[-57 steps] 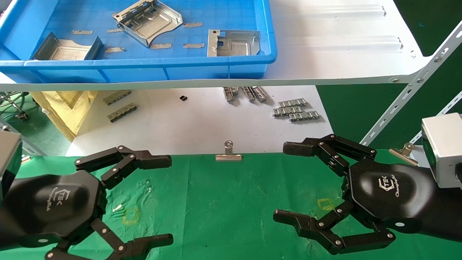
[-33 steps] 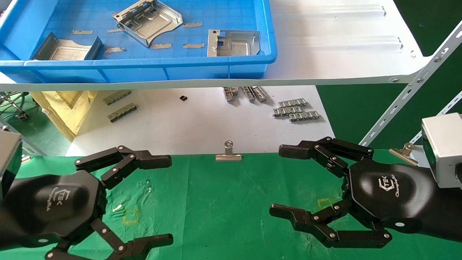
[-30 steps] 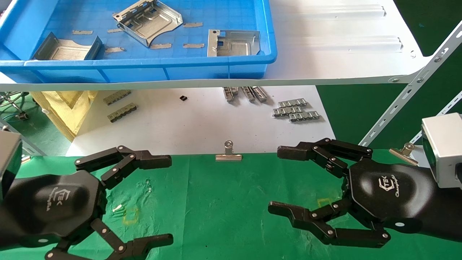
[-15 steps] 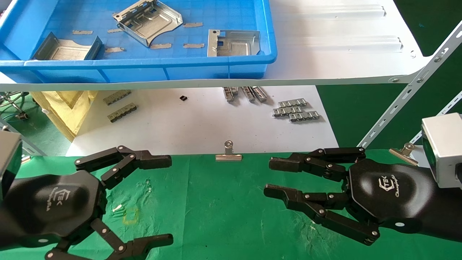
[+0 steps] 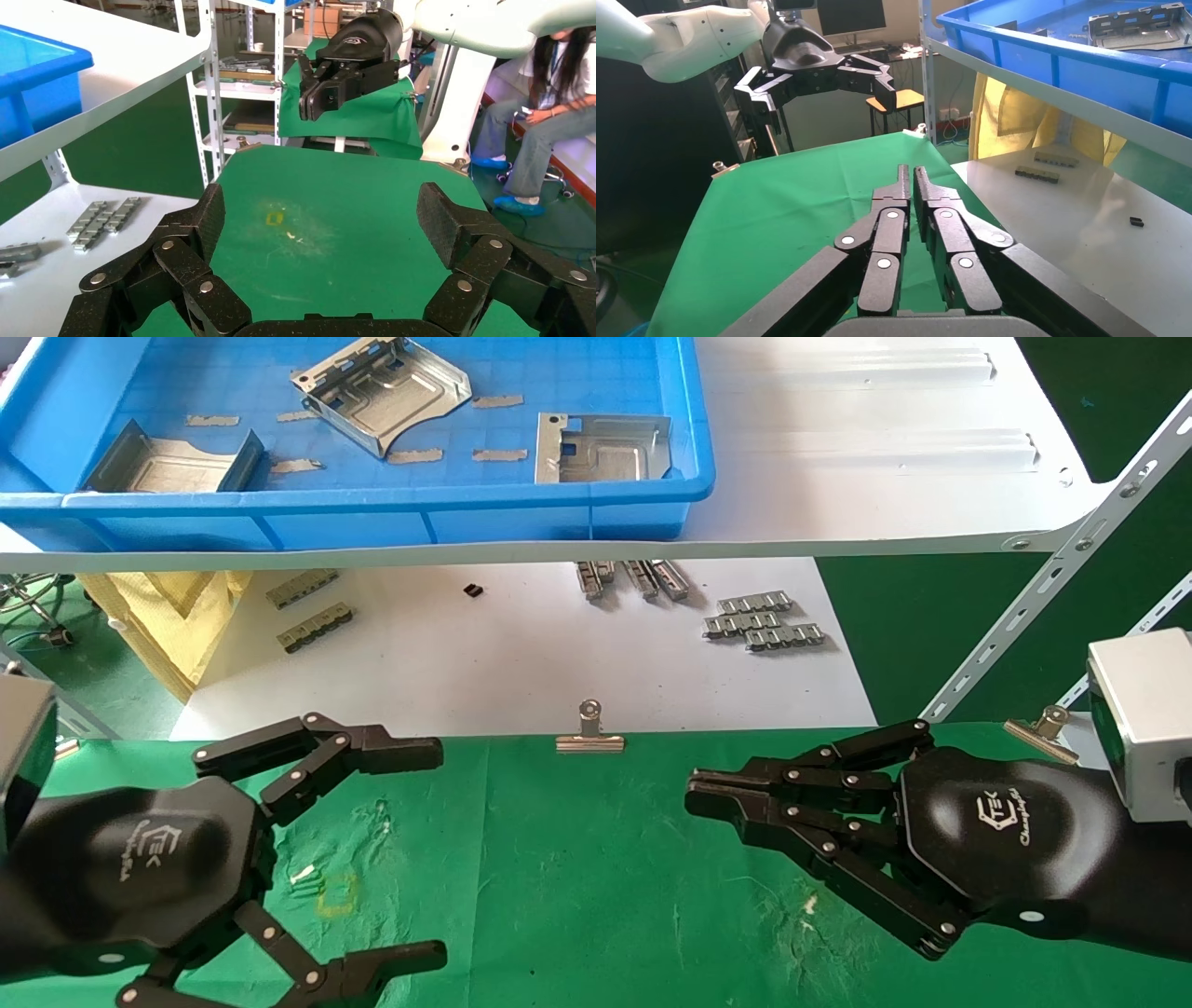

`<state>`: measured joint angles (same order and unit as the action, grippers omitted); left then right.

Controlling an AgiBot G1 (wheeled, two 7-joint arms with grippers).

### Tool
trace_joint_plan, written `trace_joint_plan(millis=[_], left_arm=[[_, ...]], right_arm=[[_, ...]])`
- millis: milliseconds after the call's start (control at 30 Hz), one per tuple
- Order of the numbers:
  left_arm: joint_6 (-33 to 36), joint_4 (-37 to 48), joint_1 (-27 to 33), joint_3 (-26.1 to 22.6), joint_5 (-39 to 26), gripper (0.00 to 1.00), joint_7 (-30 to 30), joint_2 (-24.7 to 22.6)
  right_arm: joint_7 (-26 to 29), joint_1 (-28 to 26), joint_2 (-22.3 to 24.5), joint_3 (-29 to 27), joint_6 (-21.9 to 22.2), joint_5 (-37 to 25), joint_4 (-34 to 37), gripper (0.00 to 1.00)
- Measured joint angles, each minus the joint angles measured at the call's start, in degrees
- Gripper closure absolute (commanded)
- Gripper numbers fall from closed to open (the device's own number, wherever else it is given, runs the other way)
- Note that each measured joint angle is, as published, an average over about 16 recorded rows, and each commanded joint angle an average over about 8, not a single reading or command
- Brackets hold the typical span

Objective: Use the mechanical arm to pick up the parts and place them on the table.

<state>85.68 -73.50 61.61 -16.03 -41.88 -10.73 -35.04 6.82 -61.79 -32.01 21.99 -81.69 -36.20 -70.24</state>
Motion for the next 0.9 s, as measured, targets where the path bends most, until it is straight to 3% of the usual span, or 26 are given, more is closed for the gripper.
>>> trace_joint_plan(millis=[200, 367, 567, 900], left_arm=[[-0.37, 0.34, 1.32, -0.01, -0.58, 0.0, -0.06, -0.22], [-1.29, 3.23, 6.29, -0.32, -2.54, 0.0, 0.0, -1.68], [-3.5, 13.35, 17.82, -1.97, -8.04, 0.0, 1.09, -6.02], [-15.11, 40.9, 39.91, -7.51, -22.73, 0.0, 5.88, -17.74]], right_arm=[[0.0, 0.0, 0.0, 0.0, 0.0, 0.0, 0.0, 1.0], [0.0, 0.0, 0.0, 0.0, 0.0, 0.0, 0.0, 1.0], [0.0, 0.0, 0.0, 0.0, 0.0, 0.0, 0.0, 1.0], [0.0, 0.0, 0.0, 0.0, 0.0, 0.0, 0.0, 1.0]])
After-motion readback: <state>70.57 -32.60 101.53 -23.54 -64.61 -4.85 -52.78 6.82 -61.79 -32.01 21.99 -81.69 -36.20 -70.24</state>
